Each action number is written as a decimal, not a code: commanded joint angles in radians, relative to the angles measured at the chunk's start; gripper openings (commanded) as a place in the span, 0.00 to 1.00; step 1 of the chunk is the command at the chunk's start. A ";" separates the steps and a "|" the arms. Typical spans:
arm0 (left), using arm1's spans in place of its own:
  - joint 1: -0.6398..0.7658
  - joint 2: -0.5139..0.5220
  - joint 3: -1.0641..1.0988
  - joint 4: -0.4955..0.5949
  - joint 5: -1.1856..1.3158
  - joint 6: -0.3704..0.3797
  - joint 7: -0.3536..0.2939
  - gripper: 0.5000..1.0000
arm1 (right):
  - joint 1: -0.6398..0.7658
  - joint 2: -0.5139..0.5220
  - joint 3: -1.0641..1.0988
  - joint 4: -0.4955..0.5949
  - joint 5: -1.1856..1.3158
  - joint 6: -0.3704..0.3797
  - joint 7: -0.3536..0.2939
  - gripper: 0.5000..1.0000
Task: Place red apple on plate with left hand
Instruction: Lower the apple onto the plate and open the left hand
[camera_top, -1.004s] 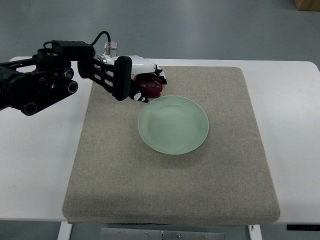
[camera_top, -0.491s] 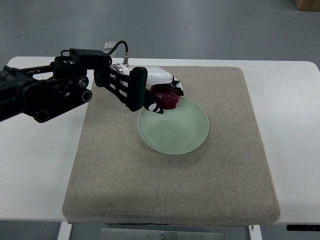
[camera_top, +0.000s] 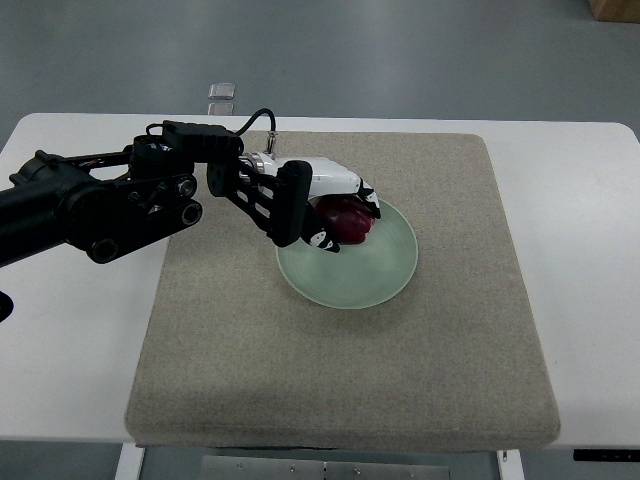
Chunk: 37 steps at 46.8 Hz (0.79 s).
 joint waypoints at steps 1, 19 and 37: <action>0.011 -0.016 0.000 0.002 0.002 0.000 -0.001 0.53 | 0.000 0.000 0.001 0.001 0.000 0.000 0.000 0.93; 0.028 -0.019 0.001 0.005 0.005 0.000 -0.001 0.64 | 0.000 0.000 0.000 0.001 0.000 0.000 0.000 0.93; 0.032 -0.019 0.000 0.000 0.002 0.000 -0.001 0.98 | 0.000 0.000 0.000 0.001 0.000 0.000 0.000 0.93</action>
